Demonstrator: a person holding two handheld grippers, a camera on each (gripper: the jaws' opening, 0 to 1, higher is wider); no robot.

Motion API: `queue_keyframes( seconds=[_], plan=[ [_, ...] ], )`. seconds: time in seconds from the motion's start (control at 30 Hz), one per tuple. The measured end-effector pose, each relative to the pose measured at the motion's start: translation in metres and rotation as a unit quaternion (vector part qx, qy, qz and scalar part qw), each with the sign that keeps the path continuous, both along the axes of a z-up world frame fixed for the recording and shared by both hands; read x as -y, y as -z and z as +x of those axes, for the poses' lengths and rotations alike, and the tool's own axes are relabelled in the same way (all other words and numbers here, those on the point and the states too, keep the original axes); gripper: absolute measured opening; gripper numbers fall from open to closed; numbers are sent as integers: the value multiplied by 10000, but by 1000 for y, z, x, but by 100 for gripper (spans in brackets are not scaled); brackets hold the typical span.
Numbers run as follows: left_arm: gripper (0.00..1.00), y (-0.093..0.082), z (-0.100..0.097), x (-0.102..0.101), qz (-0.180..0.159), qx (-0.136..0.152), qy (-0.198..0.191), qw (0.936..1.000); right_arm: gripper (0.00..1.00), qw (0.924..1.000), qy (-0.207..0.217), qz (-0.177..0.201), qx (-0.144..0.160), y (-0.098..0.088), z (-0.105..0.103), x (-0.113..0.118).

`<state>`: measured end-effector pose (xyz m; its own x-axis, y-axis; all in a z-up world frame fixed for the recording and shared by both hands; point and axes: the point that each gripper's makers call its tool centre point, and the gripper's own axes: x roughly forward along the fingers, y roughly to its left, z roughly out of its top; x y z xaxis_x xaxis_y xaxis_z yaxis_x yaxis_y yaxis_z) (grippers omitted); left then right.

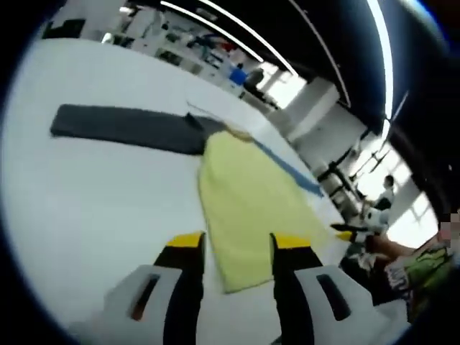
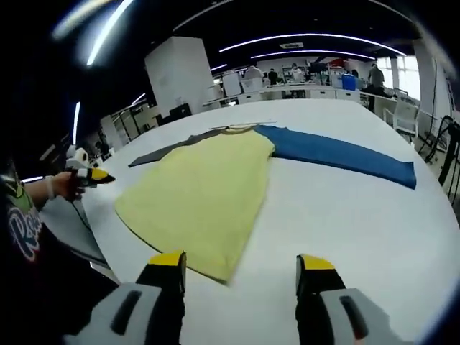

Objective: Fold the garment on the visible template until the final outline fits inside the template.

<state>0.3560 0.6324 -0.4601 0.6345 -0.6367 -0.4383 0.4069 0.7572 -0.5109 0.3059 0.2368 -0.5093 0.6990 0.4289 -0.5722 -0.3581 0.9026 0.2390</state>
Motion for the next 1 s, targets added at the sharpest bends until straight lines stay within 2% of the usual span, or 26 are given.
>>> queue_keyframes(
  seconds=[0.03,0.07,0.1,0.13,0.17,0.23,0.3,0.57,0.9,1.0],
  plan=[
    [55,-1,3,-1,159,82,-6,9998,69,10000,44,-18,45,-1,2,3],
    [67,0,6,-3,465,158,-20,9988,72,9998,174,-32,91,-3,6,6],
    [76,-1,10,-3,655,328,-3,9973,75,9998,124,-73,108,-4,6,6],
    [84,-6,15,-1,771,531,11,9956,80,9997,113,-136,189,-5,8,8],
    [89,-6,15,0,794,517,16,9955,86,9995,108,-185,240,-6,10,10],
    [89,-7,17,3,803,538,61,9953,91,9992,184,-219,292,-8,13,14],
    [88,-7,19,5,806,554,91,9952,92,9990,227,-216,322,-10,16,18],
    [83,-5,24,8,693,588,131,9958,88,9984,373,-228,369,-13,25,31],
    [81,-1,26,6,746,536,109,9957,86,9973,563,-239,397,-17,42,48],
    [81,0,31,3,775,538,88,9955,83,9953,818,49,512,-27,52,56]
  ],
)
